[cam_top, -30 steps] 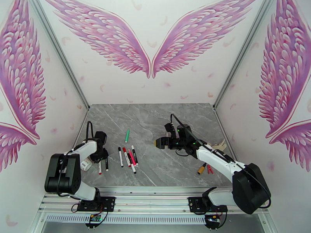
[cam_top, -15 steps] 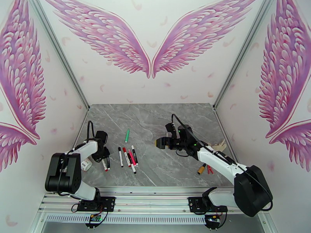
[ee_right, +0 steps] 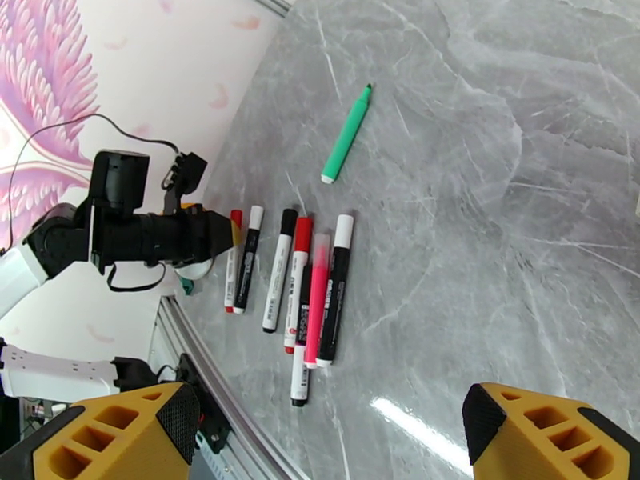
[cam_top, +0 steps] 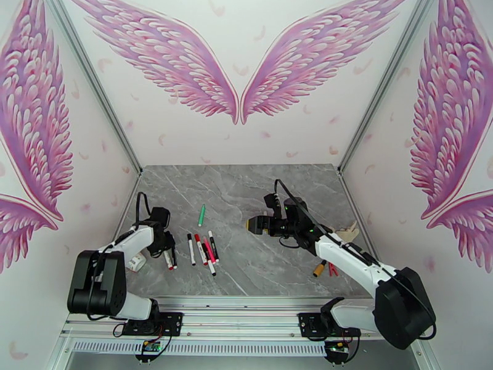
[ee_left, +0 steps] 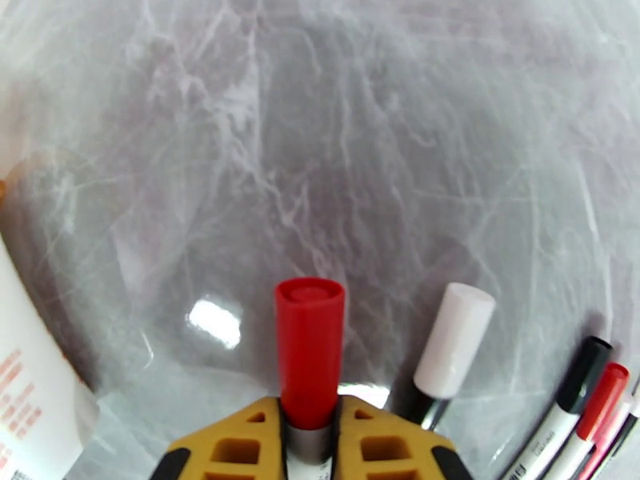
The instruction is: Open the pen caps
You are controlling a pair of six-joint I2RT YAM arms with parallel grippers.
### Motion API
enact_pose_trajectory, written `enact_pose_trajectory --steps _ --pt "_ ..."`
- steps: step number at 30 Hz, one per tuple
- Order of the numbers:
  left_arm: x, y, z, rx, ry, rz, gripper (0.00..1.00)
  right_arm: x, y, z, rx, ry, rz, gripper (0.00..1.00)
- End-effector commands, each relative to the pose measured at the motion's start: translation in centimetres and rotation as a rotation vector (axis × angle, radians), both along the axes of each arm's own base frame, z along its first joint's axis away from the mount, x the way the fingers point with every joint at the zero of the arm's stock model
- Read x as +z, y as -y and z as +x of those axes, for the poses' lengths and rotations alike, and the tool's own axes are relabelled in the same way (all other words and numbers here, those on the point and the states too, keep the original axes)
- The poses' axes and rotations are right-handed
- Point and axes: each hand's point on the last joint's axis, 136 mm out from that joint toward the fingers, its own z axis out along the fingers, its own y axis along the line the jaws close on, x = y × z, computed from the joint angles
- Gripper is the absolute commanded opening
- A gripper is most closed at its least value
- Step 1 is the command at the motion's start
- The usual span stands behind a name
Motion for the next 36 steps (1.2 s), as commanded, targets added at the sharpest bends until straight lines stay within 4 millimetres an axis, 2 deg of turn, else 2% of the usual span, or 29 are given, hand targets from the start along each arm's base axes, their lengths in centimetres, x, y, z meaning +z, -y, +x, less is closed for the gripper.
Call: enact_pose_trajectory --steps 1,6,9,14,18,22,28,31,36 --pt "2.5 0.0 0.0 -0.012 0.061 0.026 0.11 0.9 0.0 -0.4 -0.011 0.012 0.017 0.91" --pt "6.0 1.6 0.7 -0.083 0.164 0.028 0.10 1.3 0.3 -0.6 -0.033 -0.004 0.023 0.87" --pt "8.1 3.5 1.5 -0.152 0.258 0.003 0.10 1.6 0.1 -0.8 -0.031 -0.030 0.042 0.83" --pt "12.0 9.1 3.2 -0.347 0.429 -0.094 0.11 2.3 0.1 -0.9 -0.046 -0.050 0.073 0.80" --pt "14.3 14.6 3.8 -0.533 0.540 -0.204 0.12 2.7 0.0 -0.9 -0.057 -0.068 0.098 0.77" --pt "15.0 20.0 3.9 -0.701 0.593 -0.303 0.12 3.4 -0.2 -1.1 -0.059 -0.086 0.131 0.71" --pt "14.4 26.4 3.1 -0.912 0.572 -0.354 0.12 4.1 -0.4 -1.2 -0.053 -0.111 0.142 0.63" --pt "14.1 29.0 2.6 -0.984 0.571 -0.396 0.12 4.2 -0.4 -1.2 -0.054 -0.113 0.140 0.60" --pt "14.1 32.0 1.9 -1.077 0.569 -0.467 0.12 4.5 -0.7 -1.0 -0.046 -0.122 0.141 0.58"
